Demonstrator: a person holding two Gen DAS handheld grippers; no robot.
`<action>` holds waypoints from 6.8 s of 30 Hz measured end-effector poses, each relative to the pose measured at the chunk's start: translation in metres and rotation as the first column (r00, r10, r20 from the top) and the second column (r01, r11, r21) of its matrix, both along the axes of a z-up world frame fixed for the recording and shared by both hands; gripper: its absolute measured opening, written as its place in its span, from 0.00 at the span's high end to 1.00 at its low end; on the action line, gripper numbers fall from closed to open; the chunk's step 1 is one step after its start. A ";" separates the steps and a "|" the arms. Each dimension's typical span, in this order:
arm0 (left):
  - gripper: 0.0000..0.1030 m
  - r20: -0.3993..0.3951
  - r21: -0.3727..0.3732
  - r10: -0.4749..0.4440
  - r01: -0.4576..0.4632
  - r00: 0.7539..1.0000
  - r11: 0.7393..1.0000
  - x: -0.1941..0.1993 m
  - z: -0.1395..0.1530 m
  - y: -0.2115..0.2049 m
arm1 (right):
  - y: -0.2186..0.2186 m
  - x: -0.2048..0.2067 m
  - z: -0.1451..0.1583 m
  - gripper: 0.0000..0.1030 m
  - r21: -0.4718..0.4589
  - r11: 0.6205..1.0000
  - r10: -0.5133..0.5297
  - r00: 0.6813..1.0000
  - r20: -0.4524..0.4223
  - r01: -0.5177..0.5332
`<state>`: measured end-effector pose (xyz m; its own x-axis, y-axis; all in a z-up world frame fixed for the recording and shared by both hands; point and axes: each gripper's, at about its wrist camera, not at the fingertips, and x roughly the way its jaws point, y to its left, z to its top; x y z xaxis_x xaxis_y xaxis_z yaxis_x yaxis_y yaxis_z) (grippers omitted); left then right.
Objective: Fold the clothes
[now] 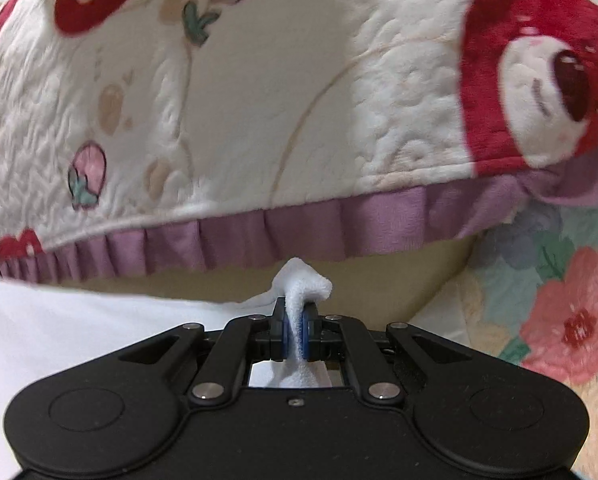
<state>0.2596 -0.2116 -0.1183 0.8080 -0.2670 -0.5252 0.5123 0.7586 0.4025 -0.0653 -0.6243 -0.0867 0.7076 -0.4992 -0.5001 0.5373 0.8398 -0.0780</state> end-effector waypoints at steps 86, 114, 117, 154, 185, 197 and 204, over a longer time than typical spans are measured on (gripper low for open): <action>0.97 -0.686 -0.504 -0.056 -0.418 0.725 0.756 -0.146 0.013 0.272 | 0.203 -0.280 0.005 0.96 0.399 0.878 -0.310 0.949 0.053 0.265; 0.43 -0.812 -0.274 0.083 -0.503 0.577 0.820 -0.227 0.032 0.279 | 0.203 -0.299 -0.033 0.81 0.141 0.846 -0.456 0.836 -0.305 0.514; 0.38 -0.821 -0.291 0.068 -0.518 0.567 0.804 -0.238 0.036 0.289 | 0.214 -0.295 -0.005 0.76 0.269 0.882 -0.349 0.920 -0.180 0.387; 0.39 -0.884 -0.398 -0.162 -0.525 0.439 0.752 -0.308 0.016 0.283 | 0.390 -0.108 -0.012 0.53 0.882 0.135 0.723 0.653 0.225 -0.452; 0.63 -0.394 -0.334 -0.047 -0.095 0.918 0.938 -0.310 0.142 0.182 | 0.384 -0.050 0.063 0.60 0.399 0.836 0.383 0.921 0.066 -0.377; 0.59 -0.508 -0.208 0.141 -0.280 0.850 0.937 -0.376 0.117 0.192 | 0.417 -0.120 0.092 0.53 0.104 0.799 0.589 0.806 0.060 -0.592; 0.56 -0.549 -0.174 0.236 -0.386 0.802 0.906 -0.413 0.116 0.225 | 0.380 -0.007 0.029 0.52 0.441 0.427 0.869 0.494 0.043 -0.789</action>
<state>-0.1532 0.0131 -0.0023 0.5108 -0.2356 -0.8268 0.3016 0.9497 -0.0843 -0.0719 -0.2445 -0.0575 0.5609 0.5271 -0.6384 -0.4261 0.8449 0.3233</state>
